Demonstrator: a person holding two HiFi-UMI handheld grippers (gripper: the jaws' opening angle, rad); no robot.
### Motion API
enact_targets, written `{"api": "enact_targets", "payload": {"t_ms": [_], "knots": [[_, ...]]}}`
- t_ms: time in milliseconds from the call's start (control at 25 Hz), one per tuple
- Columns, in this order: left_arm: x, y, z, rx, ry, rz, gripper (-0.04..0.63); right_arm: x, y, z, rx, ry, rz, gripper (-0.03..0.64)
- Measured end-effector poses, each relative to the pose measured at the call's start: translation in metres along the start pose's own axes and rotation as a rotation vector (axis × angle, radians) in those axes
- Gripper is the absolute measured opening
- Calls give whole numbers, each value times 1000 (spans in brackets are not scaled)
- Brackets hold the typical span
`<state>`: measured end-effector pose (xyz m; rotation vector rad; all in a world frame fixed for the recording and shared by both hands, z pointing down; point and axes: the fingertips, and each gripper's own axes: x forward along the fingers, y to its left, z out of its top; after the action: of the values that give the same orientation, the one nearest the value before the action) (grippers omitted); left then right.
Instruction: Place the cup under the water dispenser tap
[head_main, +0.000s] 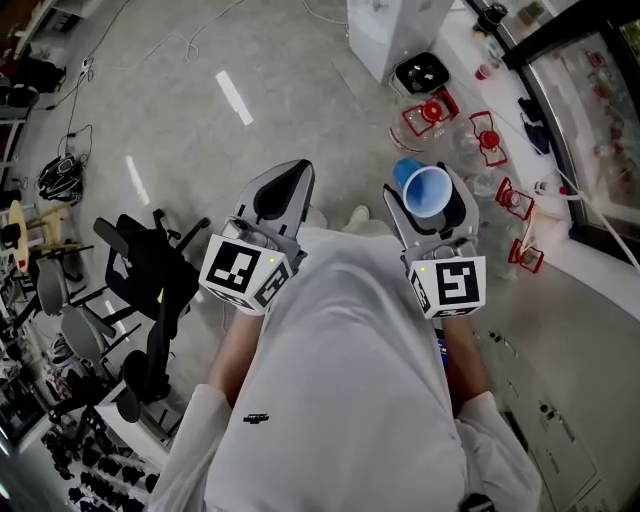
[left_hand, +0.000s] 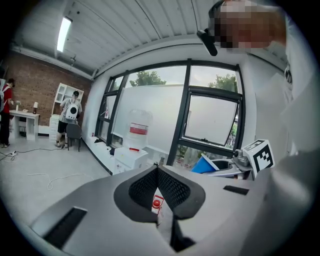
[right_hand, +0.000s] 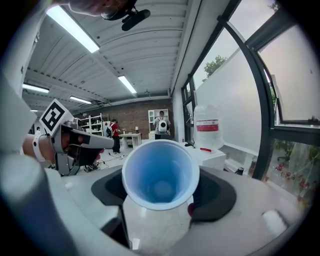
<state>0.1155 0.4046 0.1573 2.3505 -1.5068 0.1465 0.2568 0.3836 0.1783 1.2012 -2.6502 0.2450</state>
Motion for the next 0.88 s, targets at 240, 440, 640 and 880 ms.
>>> {"api": "enact_targets", "payload": {"t_ms": [240, 440, 640, 880], "knots": [[0, 6, 4, -1, -2, 22, 2, 10, -5, 2, 15, -5, 21, 364], [14, 23, 8, -10, -2, 24, 2, 28, -15, 5, 22, -3, 10, 364], [50, 54, 18, -15, 9, -9, 2, 68, -33, 12, 32, 1, -21, 364], [109, 124, 36, -33, 18, -52, 2, 144, -56, 27, 35, 29, -71, 364]]}}
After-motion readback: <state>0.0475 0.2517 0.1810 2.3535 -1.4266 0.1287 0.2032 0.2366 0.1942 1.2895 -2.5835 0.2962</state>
